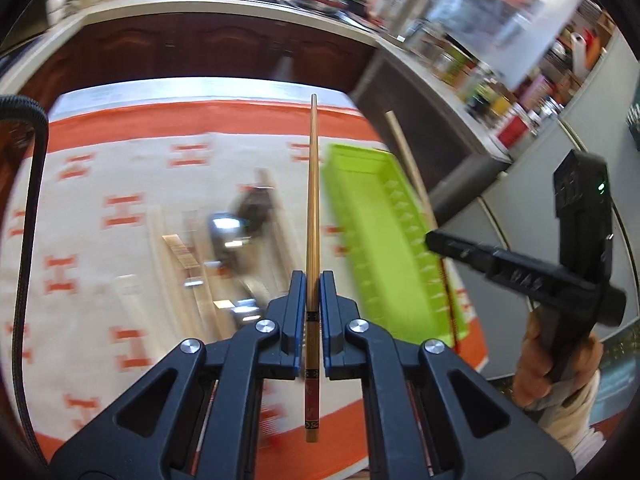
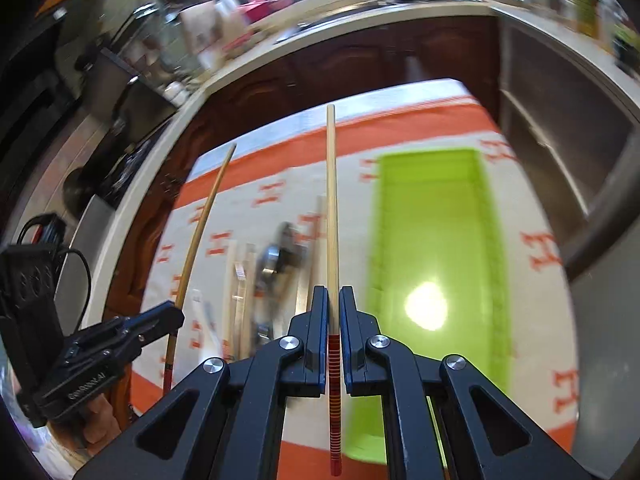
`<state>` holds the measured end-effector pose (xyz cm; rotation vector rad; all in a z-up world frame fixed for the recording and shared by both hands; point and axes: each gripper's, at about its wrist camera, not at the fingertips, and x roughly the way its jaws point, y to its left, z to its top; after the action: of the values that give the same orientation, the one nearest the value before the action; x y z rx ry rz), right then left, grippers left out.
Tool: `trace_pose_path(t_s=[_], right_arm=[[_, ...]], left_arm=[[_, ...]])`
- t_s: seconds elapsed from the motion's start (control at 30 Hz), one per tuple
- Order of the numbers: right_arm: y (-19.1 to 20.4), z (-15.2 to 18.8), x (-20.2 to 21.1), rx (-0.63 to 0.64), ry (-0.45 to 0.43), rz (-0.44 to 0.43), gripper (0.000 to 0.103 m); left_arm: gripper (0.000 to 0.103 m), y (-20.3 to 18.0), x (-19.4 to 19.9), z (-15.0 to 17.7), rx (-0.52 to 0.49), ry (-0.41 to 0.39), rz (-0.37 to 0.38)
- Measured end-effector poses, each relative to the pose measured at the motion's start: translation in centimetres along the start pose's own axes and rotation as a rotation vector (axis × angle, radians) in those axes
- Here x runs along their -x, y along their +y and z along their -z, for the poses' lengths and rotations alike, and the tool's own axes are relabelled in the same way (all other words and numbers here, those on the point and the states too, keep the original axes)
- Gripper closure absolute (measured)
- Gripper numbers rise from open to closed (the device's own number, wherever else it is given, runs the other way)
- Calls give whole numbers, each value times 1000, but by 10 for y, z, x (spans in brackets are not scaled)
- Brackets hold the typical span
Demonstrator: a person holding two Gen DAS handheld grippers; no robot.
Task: Organize utensils
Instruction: 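Carry both chopsticks over the lime-green tray and open both tools to drop them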
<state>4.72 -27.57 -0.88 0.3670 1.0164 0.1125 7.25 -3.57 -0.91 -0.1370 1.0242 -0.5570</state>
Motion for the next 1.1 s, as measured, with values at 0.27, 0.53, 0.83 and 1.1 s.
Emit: trace_pose_path(t_s=[0.27,0.53,0.83,1.1], right_arm=[[-79,21,2,-119,20,53,97],[-103,18,-26,-130,53,69,80],[-100,7,-38,-113,6,105,45],[-78,16,-24,-68,-33,122,15]], left_arm=[[98,-83,-73,-2,-22,86,45],[98,-98,-124,4,-19,137,-5],[97,-87,-120,2,-14,136,-81],[97,-55,-90,7,-8,125,-127]])
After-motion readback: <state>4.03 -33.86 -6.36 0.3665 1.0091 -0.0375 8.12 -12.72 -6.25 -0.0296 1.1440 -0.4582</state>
